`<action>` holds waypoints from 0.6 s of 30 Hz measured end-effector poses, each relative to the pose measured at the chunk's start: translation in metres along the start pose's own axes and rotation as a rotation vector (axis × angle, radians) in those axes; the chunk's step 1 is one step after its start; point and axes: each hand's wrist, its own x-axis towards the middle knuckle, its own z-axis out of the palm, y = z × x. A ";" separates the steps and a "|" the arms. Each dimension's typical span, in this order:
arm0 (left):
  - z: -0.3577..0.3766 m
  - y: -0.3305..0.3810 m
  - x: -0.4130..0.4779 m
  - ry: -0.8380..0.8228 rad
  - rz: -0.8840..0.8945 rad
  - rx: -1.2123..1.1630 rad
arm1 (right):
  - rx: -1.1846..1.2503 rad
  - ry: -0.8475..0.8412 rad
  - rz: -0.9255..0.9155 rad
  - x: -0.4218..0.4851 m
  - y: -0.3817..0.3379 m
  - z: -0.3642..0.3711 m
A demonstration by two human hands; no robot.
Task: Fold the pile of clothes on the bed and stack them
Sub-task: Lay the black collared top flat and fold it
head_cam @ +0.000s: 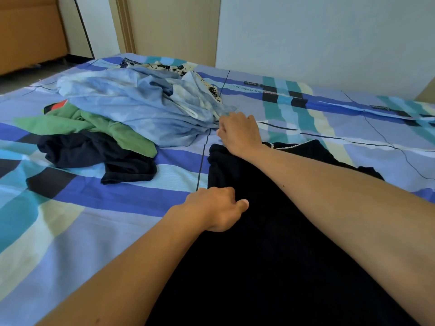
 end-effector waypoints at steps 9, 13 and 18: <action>0.001 -0.002 0.004 0.075 -0.008 -0.042 | 0.493 -0.670 0.115 -0.008 0.012 -0.033; -0.001 -0.001 0.001 0.086 -0.004 0.019 | 0.614 -0.505 0.240 0.009 0.004 -0.034; 0.004 0.003 0.000 0.116 0.003 0.106 | 0.503 -0.468 0.197 0.011 -0.005 -0.016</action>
